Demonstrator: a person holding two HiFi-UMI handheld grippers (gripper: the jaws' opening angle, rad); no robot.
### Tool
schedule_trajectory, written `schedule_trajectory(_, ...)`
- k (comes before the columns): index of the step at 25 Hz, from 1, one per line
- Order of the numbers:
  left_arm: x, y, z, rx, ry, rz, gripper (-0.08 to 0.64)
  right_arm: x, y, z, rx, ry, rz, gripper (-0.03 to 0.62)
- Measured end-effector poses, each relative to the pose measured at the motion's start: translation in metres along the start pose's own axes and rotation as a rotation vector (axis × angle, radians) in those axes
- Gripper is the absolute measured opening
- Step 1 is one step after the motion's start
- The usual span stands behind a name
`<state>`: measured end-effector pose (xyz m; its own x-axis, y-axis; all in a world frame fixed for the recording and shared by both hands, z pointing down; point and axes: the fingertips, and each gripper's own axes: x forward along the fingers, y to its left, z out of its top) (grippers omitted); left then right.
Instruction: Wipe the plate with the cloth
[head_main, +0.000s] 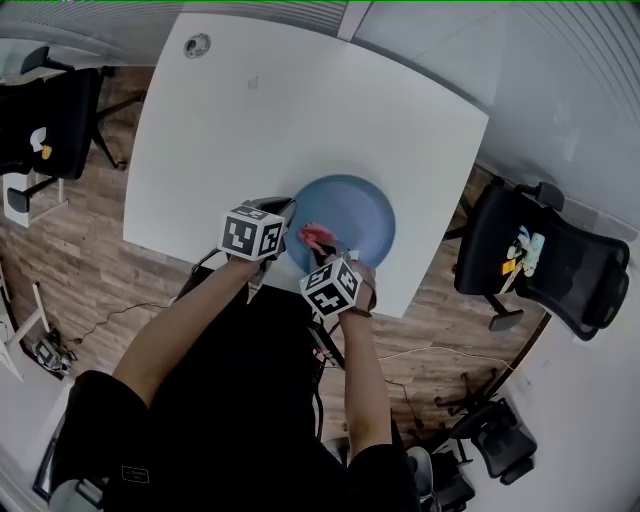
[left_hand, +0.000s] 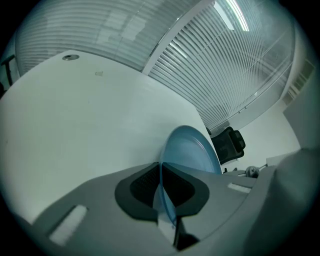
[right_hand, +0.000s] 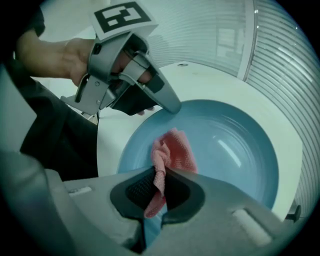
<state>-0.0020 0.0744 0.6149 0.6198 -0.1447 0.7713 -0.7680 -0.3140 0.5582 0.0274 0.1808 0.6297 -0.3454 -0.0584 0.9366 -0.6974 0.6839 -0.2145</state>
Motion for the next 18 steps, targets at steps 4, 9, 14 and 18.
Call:
schedule_trajectory(4,0.001,0.0,0.0,0.008,0.002,0.0,0.019,0.002,0.019,-0.01,0.009,0.022,0.061,0.02)
schedule_trajectory(9,0.001,-0.002,0.001,0.015,0.005,-0.005,0.02,0.0,0.027,-0.025,0.004,0.057,0.081,0.02)
schedule_trajectory(14,0.002,-0.002,0.001,0.037,0.008,-0.008,0.019,-0.005,0.018,-0.038,0.024,0.083,0.09,0.02)
schedule_trajectory(18,0.001,-0.002,0.0,0.053,0.015,-0.007,0.02,-0.011,-0.002,-0.04,0.049,0.091,0.076,0.02)
